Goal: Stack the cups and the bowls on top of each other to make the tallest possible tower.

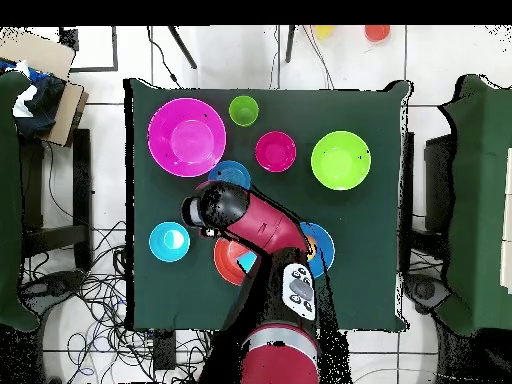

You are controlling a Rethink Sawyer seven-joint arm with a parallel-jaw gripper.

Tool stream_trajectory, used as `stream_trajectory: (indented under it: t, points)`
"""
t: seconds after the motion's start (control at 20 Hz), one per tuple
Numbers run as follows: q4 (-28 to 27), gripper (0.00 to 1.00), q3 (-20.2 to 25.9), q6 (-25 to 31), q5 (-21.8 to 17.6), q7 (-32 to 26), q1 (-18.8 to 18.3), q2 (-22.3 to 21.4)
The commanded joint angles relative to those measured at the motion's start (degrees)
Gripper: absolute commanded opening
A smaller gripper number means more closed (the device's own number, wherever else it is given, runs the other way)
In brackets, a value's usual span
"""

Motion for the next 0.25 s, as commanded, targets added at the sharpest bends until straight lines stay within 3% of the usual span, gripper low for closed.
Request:
stream_trajectory:
  t: [0.05, 0.25]
  points:
    - [11.9, 1.00, 3.5, -4.6, 3.2, 4.6, -1.8, -6.3]
    - [12.5, 1.00, 3.7, -5.1, 3.3, 3.5, -3.0, -6.0]
